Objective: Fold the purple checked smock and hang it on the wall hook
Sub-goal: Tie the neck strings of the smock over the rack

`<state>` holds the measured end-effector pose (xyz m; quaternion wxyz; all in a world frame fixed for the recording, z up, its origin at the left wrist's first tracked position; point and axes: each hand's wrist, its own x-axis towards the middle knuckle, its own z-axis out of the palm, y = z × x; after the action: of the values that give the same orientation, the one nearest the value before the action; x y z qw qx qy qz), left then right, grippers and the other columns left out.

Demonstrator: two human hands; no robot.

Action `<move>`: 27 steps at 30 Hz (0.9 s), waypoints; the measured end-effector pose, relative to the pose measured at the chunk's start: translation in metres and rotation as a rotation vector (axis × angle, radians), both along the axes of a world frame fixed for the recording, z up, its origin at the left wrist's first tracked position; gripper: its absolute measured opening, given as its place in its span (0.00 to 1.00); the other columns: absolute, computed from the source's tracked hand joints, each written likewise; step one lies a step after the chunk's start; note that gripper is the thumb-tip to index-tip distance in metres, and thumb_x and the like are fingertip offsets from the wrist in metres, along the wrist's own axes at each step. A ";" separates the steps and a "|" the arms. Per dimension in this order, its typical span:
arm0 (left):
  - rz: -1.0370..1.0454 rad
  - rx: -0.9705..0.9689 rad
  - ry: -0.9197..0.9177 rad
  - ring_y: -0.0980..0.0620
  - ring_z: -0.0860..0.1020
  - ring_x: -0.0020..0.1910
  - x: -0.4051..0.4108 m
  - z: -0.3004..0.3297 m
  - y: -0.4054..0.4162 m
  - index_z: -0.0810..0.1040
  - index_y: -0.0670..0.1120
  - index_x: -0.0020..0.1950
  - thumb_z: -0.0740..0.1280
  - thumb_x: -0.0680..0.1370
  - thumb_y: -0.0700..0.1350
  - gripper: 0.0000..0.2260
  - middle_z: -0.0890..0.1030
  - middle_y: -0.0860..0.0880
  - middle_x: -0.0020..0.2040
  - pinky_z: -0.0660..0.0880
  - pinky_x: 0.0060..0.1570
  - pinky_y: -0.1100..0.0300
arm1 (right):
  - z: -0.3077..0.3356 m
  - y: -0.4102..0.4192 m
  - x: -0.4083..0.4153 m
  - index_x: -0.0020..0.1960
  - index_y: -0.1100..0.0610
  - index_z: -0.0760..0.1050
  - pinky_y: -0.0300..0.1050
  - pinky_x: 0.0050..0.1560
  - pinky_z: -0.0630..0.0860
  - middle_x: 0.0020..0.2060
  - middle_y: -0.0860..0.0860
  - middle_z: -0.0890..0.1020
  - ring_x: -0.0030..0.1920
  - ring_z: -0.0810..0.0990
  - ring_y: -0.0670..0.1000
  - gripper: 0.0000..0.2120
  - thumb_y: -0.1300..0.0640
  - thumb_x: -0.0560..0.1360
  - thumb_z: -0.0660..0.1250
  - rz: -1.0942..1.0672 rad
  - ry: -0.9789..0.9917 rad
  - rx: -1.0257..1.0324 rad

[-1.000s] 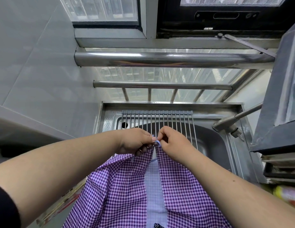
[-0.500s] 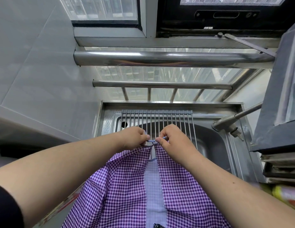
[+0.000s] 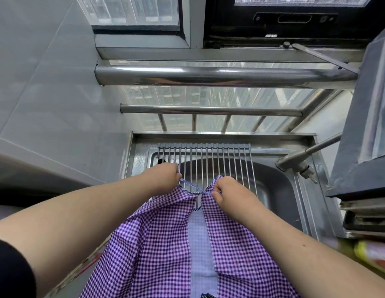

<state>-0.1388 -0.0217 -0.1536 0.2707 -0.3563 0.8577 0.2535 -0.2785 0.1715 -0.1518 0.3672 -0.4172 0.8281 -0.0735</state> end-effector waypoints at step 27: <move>-0.102 0.396 0.070 0.55 0.77 0.41 -0.011 0.006 0.020 0.79 0.50 0.45 0.70 0.79 0.51 0.06 0.81 0.52 0.42 0.75 0.43 0.57 | 0.021 0.017 0.009 0.44 0.42 0.72 0.43 0.64 0.76 0.56 0.36 0.77 0.60 0.76 0.37 0.09 0.46 0.81 0.70 0.077 -0.158 -0.303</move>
<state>-0.1501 -0.0016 -0.1475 0.3177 -0.2432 0.8170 0.4153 -0.2691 0.1880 -0.1309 0.3664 -0.4922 0.7595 -0.2160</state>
